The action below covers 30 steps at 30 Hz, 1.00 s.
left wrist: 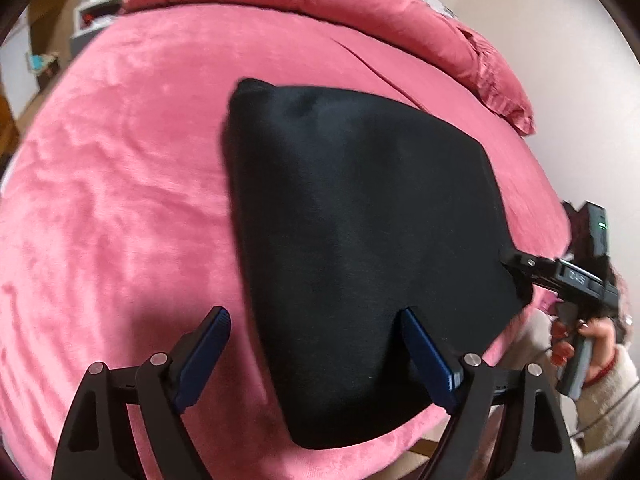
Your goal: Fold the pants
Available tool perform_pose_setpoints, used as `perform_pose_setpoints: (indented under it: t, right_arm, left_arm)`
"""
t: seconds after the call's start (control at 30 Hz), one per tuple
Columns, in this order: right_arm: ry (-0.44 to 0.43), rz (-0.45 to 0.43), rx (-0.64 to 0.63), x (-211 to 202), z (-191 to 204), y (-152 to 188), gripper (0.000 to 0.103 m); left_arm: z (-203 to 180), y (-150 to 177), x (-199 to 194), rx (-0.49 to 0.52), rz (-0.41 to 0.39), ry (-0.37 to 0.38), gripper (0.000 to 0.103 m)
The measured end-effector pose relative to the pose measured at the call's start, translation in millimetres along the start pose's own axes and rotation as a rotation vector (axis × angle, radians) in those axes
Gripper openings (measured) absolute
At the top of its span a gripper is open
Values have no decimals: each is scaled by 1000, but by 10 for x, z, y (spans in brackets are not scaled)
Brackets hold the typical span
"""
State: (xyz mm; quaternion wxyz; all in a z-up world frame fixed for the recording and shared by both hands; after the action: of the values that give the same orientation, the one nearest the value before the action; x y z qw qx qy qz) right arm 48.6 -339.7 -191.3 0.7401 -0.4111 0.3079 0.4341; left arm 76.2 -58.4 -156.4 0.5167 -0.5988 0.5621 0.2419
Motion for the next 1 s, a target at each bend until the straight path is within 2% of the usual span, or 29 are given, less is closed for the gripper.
perform_pose_setpoints:
  t: [0.13,0.3,0.43,0.67,0.7,0.77,0.83,0.87,1.0]
  right_arm:
    - [-61,17,33,26,-37,14,76]
    - [-111,31,71,50,-57,28,76]
    - [-141,40,89,77,-56,-7,77]
    - [-123,4,58,152,50,-85,74]
    - [-114,-4,47,157,68,-90,71]
    - [-107,-22,13,132,103,-103,64]
    - [-108,-48,-22,60,177,-109,54]
    - [-106,-60,-38,19,209,-111,52]
    - [-86,-111,-91,-115,384,-173,48]
  left_arm:
    - [-6,-17,144,-20,80,68,90]
    - [-34,-66,250,-26,127,131,90]
    - [-52,-74,362,-73,167,191,90]
    - [-149,-78,435,-62,121,186,89]
    - [-162,-84,425,-59,110,182,85]
    - [-159,-116,364,-57,80,178,71]
    - [-170,-121,251,-35,32,154,62]
    - [-170,-111,191,-15,13,139,58]
    - [-293,-210,11,58,-63,73,53]
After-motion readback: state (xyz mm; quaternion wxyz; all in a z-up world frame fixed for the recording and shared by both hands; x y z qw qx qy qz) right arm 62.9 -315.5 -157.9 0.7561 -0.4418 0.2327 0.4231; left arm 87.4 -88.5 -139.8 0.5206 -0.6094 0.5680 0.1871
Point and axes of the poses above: each gripper's, at about its wrist camera, not at the fingertips, and x roughly the way its jaws point, z to its left, y to its underside, the point moved 10 cm from there along x, roughly the way its jaws point, and after that the axes turned 2 degrees about z, right-handed, at the moved point
